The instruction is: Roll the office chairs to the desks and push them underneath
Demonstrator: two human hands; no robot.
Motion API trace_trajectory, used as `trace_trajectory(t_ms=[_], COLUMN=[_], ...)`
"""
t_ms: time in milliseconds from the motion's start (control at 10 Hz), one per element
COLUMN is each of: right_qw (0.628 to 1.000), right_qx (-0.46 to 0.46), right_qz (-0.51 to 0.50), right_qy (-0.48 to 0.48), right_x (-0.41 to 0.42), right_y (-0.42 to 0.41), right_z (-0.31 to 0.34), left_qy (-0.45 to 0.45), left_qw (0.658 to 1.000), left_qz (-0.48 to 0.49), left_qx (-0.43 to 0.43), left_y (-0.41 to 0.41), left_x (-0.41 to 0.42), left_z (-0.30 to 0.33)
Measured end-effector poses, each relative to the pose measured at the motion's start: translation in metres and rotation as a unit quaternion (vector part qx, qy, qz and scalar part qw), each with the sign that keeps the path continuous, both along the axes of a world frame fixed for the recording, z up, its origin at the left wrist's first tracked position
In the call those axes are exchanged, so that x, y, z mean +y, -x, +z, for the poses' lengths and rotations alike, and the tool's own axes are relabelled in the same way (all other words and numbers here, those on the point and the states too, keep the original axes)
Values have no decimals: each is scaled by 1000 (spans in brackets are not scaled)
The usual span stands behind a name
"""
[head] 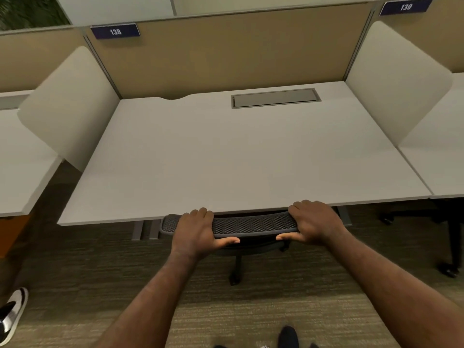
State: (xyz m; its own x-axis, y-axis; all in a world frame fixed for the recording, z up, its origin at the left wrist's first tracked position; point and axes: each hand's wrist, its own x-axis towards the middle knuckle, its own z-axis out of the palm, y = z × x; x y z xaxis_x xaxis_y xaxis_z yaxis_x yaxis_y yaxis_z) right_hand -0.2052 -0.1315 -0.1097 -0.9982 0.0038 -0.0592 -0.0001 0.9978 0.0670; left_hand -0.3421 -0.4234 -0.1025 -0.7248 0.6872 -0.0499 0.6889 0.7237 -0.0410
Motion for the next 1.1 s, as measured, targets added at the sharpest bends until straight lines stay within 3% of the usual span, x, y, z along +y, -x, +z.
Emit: trace_trajectory(t_ms=[400,700,1100], right_qw=[1000,996,988], right_qx=[-10,0,-22], right_qz=[-19,-87,-149], right_qy=[-1,34,-37], right_x=[4,-11,-7], right_y=[-8,-25,-81], right_z=[0,4,16], left_qy=[-14,-24,-68], left_qw=[1000,999,995], left_qz=[-9,-10,-64], left_qx=[9,-18,-43], left_y=[-4,-2,-14], left_x=[6,3,20], left_z=[-1,2,15])
